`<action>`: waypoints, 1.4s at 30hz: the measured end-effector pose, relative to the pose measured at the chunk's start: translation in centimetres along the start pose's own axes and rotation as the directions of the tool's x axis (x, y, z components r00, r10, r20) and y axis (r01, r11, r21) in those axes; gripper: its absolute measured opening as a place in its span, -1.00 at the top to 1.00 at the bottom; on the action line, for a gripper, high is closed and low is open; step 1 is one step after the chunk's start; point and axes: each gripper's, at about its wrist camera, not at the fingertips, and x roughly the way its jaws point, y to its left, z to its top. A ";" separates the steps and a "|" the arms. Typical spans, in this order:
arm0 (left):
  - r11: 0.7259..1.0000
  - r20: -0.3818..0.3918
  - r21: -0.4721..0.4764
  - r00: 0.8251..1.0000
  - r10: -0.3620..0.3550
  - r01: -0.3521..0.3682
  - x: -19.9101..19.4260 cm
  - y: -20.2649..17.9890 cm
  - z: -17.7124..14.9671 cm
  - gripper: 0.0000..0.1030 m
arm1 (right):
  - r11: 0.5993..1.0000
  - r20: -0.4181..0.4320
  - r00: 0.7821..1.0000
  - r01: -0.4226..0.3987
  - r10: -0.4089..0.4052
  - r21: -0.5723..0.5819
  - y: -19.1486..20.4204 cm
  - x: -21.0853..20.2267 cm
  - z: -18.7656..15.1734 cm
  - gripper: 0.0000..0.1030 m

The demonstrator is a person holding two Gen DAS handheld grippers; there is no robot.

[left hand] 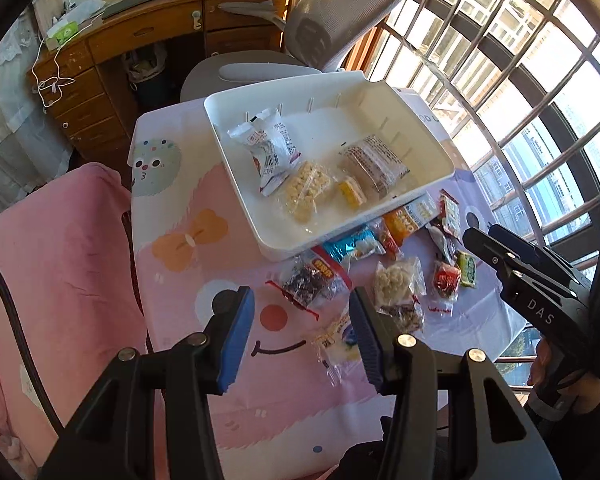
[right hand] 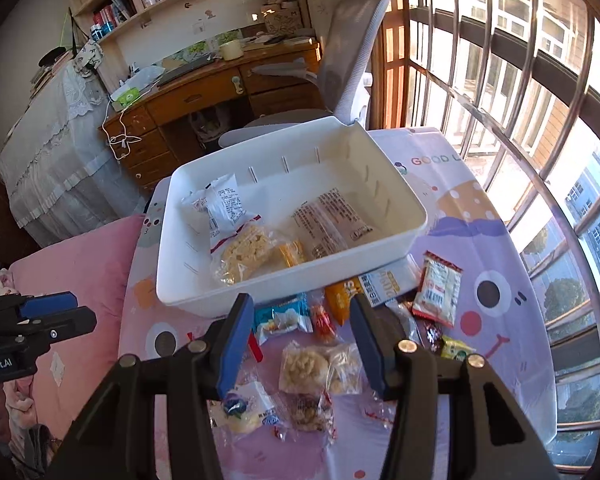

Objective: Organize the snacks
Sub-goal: 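Move the left tool to the blueberry-print bag while the right tool moves to the green packet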

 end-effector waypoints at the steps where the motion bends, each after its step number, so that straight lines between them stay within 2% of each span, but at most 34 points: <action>1: 1.000 -0.002 0.006 1.000 -0.003 0.003 -0.1 0.0 -0.6 0.07 | 1.000 0.000 1.000 -0.001 0.001 0.013 0.0 -0.3 -0.6 0.02; 13: 1.000 -0.062 -0.002 0.998 -0.019 0.019 0.8 0.2 -6.1 0.04 | 0.996 -0.071 0.997 0.031 -0.025 0.085 -1.3 -2.0 -7.5 0.01; 20: 0.999 -0.078 -0.044 0.997 -0.014 0.011 1.9 -0.1 -7.3 -0.11 | 0.996 -0.143 0.989 0.046 -0.034 0.082 -3.4 -1.6 -9.6 0.01; 23: 0.997 -0.088 -0.075 0.996 -0.008 0.001 2.8 -0.5 -7.4 -0.21 | 0.995 -0.172 0.985 0.047 -0.031 0.090 -5.0 -1.2 -9.8 0.00; 27: 0.992 -0.116 -0.123 0.993 0.012 -0.027 4.3 -1.2 -7.4 -0.37 | 0.992 -0.210 0.978 0.043 -0.018 0.116 -7.4 -0.5 -9.5 -0.13; 31: 0.982 -0.143 -0.182 0.990 0.016 -0.042 5.8 -1.9 -7.5 -0.51 | 0.990 -0.250 0.968 0.034 0.002 0.140 -9.7 0.5 -9.1 -0.18; 36: 0.962 -0.175 -0.266 0.984 0.016 -0.063 7.8 -2.7 -7.5 -0.53 | 0.986 -0.314 0.949 0.040 0.013 0.162 -12.6 2.2 -8.4 -0.18; 42: 0.920 -0.203 -0.382 0.979 0.007 -0.085 10.3 -3.1 -7.9 -0.54 | 0.982 -0.389 0.921 0.052 0.023 0.181 -15.7 4.6 -7.2 -0.18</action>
